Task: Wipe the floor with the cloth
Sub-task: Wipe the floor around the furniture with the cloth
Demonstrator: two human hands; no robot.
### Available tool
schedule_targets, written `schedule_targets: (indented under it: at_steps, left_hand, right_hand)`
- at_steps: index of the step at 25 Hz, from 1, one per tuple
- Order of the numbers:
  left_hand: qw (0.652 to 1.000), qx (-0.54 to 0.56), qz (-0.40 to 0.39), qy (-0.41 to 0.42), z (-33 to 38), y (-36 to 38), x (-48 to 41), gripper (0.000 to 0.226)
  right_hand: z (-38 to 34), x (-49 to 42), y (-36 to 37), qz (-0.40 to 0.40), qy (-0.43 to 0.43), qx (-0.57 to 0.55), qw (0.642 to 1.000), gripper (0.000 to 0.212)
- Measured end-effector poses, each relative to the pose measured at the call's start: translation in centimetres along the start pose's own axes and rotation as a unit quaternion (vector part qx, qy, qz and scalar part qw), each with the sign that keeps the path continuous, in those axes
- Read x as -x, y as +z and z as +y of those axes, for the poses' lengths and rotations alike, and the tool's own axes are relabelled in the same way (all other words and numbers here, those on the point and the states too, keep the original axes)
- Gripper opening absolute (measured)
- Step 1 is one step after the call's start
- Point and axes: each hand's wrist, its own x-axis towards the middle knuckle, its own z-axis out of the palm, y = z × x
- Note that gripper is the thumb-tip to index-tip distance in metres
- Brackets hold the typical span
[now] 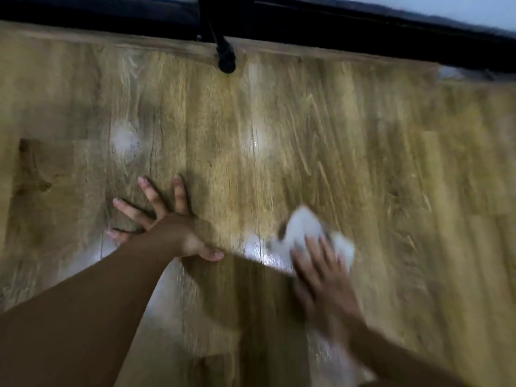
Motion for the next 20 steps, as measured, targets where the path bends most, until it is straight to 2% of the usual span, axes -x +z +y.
schedule_targets:
  at_steps: [1, 2, 3, 5, 6, 7, 8, 9, 11, 13, 15, 17, 18, 20]
  left_hand:
    - [1.000, 0.000, -0.001, -0.002, 0.0, -0.2, 0.2, 0.170]
    - [1.000, 0.001, 0.000, -0.005, 0.0, -0.3, 0.5, 0.170]
    - [1.000, -0.001, 0.001, -0.006, 0.1, -0.3, 0.6, 0.170]
    - [1.000, -0.011, 0.007, -0.004, 0.2, -0.1, 0.5, 0.169]
    - [1.000, -0.013, 0.010, -0.005, 0.1, 0.0, 0.2, 0.169]
    - [1.000, -0.014, 0.015, -0.006, 0.0, 0.1, 0.0, 0.168]
    - [1.000, -0.018, 0.020, -0.007, 0.0, 0.3, -0.2, 0.167]
    - [0.999, -0.025, 0.024, -0.008, 0.0, 0.4, -0.2, 0.165]
    - [0.999, -0.036, 0.030, -0.002, -0.1, 0.6, -0.1, 0.162]
    - [0.999, -0.040, 0.036, 0.010, -0.2, 0.5, 0.1, 0.156]
    - [0.998, -0.033, 0.039, 0.028, -0.4, 0.7, 0.5, 0.154]
    - [0.997, -0.029, 0.060, 0.032, -0.3, 1.1, 1.0, 0.162]
    - [0.996, -0.032, 0.076, 0.033, 0.0, 1.5, 1.4, 0.165]
    - [0.990, -0.071, 0.104, 0.056, 0.6, 2.2, 1.7, 0.157]
  right_hand:
    - [-1.5, 5.0, 2.6, -0.018, 0.009, -0.050, 0.999, 0.084]
    - [-1.9, 7.7, 4.4, 0.026, -0.002, -0.070, 0.997, 0.088]
    - [-1.5, 8.2, 4.2, 0.074, -0.029, -0.046, 0.996, 0.071]
    - [1.7, 3.7, -1.8, -0.007, -0.018, 0.106, 0.994, 0.060]
    - [4.5, -1.1, -5.2, -0.006, -0.108, 0.195, 0.975, 0.061]
    - [5.5, -5.7, -8.4, 0.032, -0.116, 0.235, 0.964, 0.065]
    - [6.1, -10.1, -10.7, 0.057, -0.021, 0.193, 0.979, 0.068]
    - [7.8, -14.6, -12.6, 0.132, 0.028, 0.166, 0.977, 0.068]
    - [6.7, -22.2, -15.8, 0.104, 0.092, 0.058, 0.989, 0.060]
    - [4.7, -24.8, -17.6, 0.083, 0.135, -0.019, 0.987, 0.051]
    - [4.1, -23.0, -17.9, 0.083, 0.139, 0.057, 0.985, 0.053]
    - [5.1, -18.0, -14.8, 0.069, 0.099, 0.170, 0.978, 0.059]
    - [5.7, -13.4, -12.3, 0.064, 0.085, 0.187, 0.977, 0.060]
    - [5.1, -0.6, -5.4, 0.053, 0.042, 0.155, 0.986, 0.061]
